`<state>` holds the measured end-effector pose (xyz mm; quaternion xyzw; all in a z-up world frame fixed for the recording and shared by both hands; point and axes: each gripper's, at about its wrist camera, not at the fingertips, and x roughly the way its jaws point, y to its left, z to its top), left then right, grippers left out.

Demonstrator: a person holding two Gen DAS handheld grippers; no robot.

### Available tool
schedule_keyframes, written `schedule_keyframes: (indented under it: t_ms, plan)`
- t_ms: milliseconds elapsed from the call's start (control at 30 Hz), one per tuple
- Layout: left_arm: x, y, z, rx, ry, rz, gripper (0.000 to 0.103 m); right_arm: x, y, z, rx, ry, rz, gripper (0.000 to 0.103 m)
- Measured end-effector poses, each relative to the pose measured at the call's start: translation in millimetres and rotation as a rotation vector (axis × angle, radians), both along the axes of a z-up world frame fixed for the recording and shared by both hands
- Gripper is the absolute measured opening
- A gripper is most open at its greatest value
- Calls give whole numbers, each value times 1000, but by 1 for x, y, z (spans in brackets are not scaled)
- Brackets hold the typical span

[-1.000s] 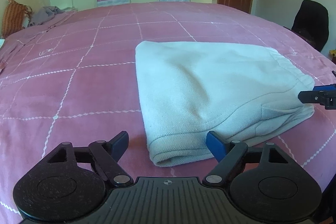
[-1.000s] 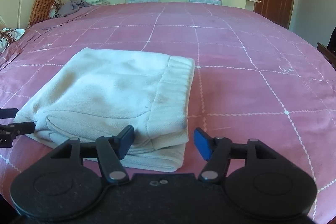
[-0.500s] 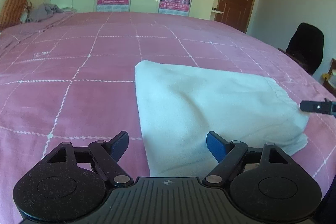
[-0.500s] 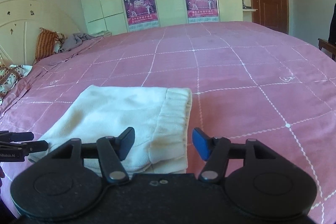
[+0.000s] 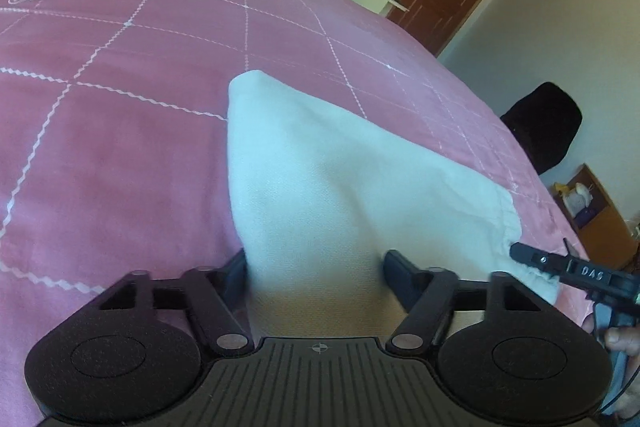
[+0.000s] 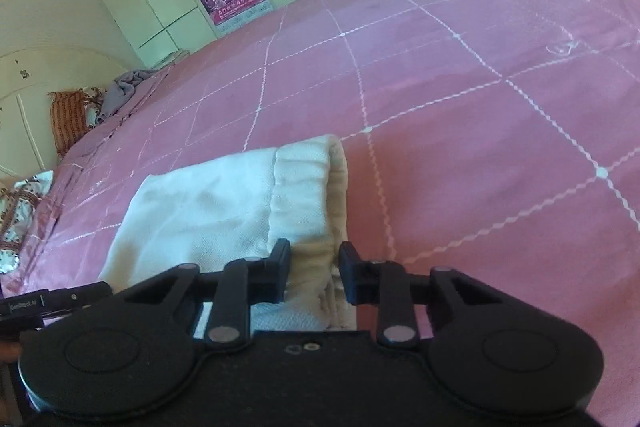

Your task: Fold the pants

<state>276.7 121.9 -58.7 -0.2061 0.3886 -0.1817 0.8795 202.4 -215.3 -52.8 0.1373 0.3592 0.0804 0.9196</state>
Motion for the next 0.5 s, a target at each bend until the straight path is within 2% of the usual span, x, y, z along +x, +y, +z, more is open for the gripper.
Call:
schedule_keyframes:
  t_ms: [33, 67, 100, 133, 167, 200, 267, 400, 500]
  plan:
    - [-1, 2, -2, -23, 1, 6, 62, -1, 10, 2, -51, -20, 24, 28]
    - [-3, 5, -5, -39, 0, 8, 61, -2, 14, 5, -55, -34, 35, 25]
    - [-4, 6, -8, -45, 4, 3, 61, -5, 11, 8, 21, -45, 54, 24]
    - [-4, 6, -10, -41, 5, -5, 61, -7, 11, 10, 48, -63, 64, 24]
    - [-3, 5, -10, -34, 4, -9, 62, -7, 15, 9, -13, -63, 67, 23]
    - [-3, 6, -10, -28, 8, -11, 61, -2, 16, 2, -53, -27, 60, 23]
    - [0, 2, -7, 3, 8, -21, 62, 5, 1, -3, 22, 18, 43, 22]
    - [-1, -6, -1, 50, 0, -25, 62, -4, 3, 9, -12, -20, 44, 32]
    - [-3, -9, 3, 73, -5, -21, 63, -15, -5, 15, 12, -46, 23, 34]
